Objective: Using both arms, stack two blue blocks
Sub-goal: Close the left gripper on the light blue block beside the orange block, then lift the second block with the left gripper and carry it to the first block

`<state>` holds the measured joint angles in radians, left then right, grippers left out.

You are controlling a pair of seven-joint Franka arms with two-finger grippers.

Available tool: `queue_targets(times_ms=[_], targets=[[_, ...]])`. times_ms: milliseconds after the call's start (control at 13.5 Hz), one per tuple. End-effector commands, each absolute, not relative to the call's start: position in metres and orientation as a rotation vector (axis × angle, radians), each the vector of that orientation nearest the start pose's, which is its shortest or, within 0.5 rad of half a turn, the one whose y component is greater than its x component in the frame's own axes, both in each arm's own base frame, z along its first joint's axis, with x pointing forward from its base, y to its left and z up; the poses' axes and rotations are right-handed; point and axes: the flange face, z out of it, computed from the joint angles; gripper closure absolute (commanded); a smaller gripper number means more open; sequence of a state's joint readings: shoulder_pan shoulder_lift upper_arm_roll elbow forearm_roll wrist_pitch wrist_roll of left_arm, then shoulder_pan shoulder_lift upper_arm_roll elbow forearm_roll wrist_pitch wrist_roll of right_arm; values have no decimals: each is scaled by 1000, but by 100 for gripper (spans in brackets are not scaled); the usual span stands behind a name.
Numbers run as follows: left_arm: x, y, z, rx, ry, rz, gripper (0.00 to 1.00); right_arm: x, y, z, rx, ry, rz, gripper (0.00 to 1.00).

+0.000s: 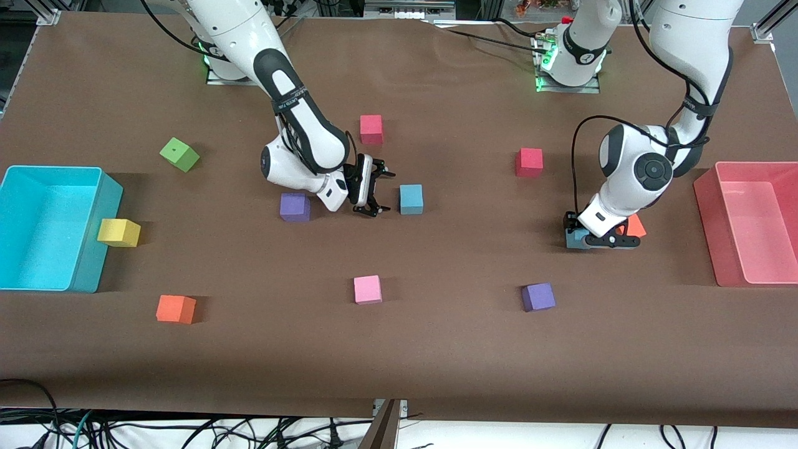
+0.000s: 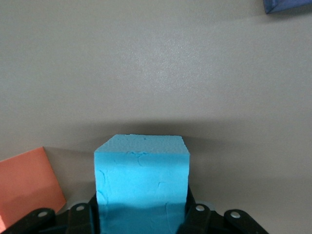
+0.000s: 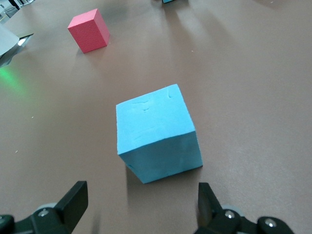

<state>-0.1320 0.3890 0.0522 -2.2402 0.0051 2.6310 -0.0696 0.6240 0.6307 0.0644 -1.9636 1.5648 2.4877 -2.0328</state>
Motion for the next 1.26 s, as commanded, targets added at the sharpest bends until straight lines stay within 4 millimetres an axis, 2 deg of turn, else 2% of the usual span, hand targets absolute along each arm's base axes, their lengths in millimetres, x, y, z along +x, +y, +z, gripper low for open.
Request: queue_targets(times_ms=[0,149,297,520,669,818,966,1041,1189], targets=[[549,-45,201,-3106,81,-40,86,459,374,145,-1836,-1445,-597,0],[554,-45,227,-3114,53,-102,100,459,374,145,-1836,-1445,-597,0],[557,-53,257,-3122,44,-90,100,460,374,146,-1835,-1445,-599,0],[570,-102,298,-3176,-34,21,100,460,374,146,-1835,-1445,-599,0],[571,-156,319,-3196,-78,70,100,459,375,146,-1834,-1446,-598,0],[563,-225,336,-3199,-125,118,100,460,374,146,-1835,-1446,-599,0],[555,-291,353,-3229,-331,200,100,460,374,146,-1835,-1446,-599,0],[546,-322,358,-3234,-318,217,100,460,374,146,-1835,-1446,-599,0],[539,-366,358,-3245,-323,217,100,460,374,146,-1834,-1447,-599,0]])
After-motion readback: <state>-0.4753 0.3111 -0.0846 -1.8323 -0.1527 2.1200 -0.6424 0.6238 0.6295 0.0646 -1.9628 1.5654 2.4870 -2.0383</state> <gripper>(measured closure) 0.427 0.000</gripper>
